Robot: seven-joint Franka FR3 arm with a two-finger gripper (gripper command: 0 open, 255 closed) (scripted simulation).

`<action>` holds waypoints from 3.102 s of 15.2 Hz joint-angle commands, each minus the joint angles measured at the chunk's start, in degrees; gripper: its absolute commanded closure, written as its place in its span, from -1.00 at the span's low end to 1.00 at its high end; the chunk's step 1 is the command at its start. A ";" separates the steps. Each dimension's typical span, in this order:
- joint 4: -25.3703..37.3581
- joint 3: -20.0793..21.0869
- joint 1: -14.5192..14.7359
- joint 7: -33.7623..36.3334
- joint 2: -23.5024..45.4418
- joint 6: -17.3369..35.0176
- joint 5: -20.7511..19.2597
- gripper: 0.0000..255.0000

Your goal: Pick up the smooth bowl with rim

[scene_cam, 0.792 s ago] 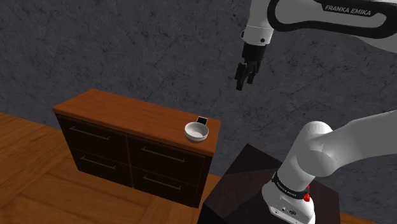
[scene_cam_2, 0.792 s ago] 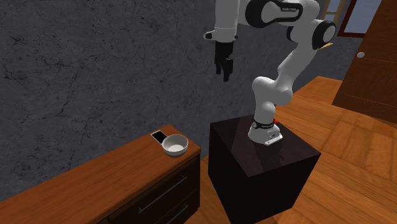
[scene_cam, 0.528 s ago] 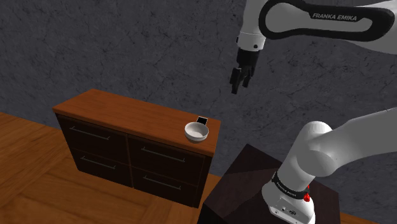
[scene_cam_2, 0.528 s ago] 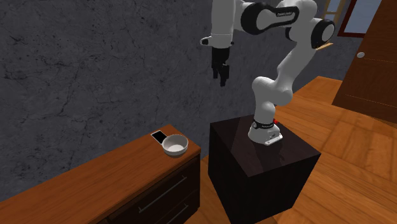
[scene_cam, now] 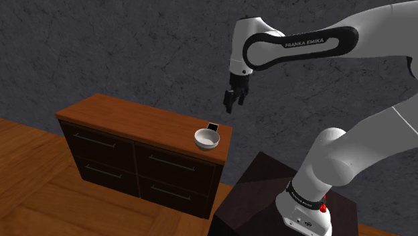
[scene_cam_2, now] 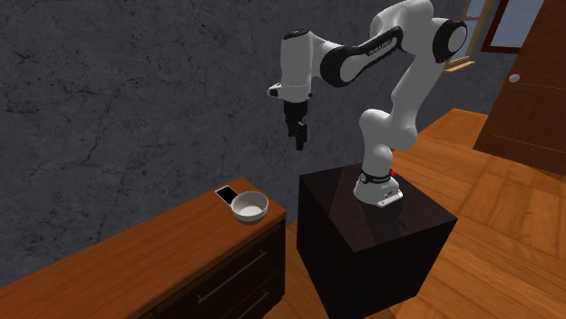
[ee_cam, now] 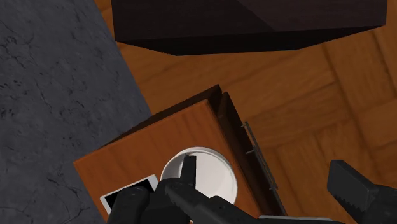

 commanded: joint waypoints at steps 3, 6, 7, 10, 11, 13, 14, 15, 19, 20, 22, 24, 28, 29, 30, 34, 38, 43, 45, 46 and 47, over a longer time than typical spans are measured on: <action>-0.78 0.25 -0.36 0.88 7.01 7.36 -1.03 -1.00; -0.33 0.46 -0.67 1.73 12.95 12.46 -2.01 -1.00; -0.02 0.51 -0.77 2.05 15.01 14.08 -2.38 -1.00; 1.41 0.65 -1.10 3.10 21.40 18.63 -3.64 -1.00; 2.04 0.67 -1.19 3.48 23.59 20.04 -4.10 -1.00; 3.54 0.65 -1.33 4.28 28.01 22.67 -5.09 -1.00; 4.41 0.61 -1.38 4.69 30.25 23.89 -5.61 -1.00; 5.35 0.55 -1.42 5.11 32.49 25.04 -6.14 -1.00; 9.86 0.09 -1.35 6.74 41.54 28.97 -8.23 -1.00; 11.17 -0.08 -1.28 7.11 43.81 29.79 -8.72 -1.00; 14.00 -0.47 -1.09 7.78 48.35 31.21 -9.61 -1.00; 17.10 -0.88 -0.88 8.35 52.89 32.37 -10.37 -1.00; 19.12 -1.29 -0.65 8.94 56.72 34.01 -10.99 -1.00; 19.22 -1.37 -0.60 9.10 57.38 34.56 -11.13 -1.00; 19.34 -1.45 -0.56 9.27 58.04 35.10 -11.26 -1.00; 19.83 -1.76 -0.38 9.85 60.46 36.99 -11.72 -1.00; 19.92 -1.75 -0.38 9.83 60.48 36.93 -11.70 1.00; 19.93 -1.75 -0.39 9.82 60.47 36.91 -11.69 1.00; 19.85 -1.75 -0.38 9.85 60.46 36.99 -11.72 1.00; 19.68 -1.67 -0.43 9.69 59.78 36.47 -11.59 1.00; 19.53 -1.58 -0.49 9.53 59.09 35.95 -11.47 1.00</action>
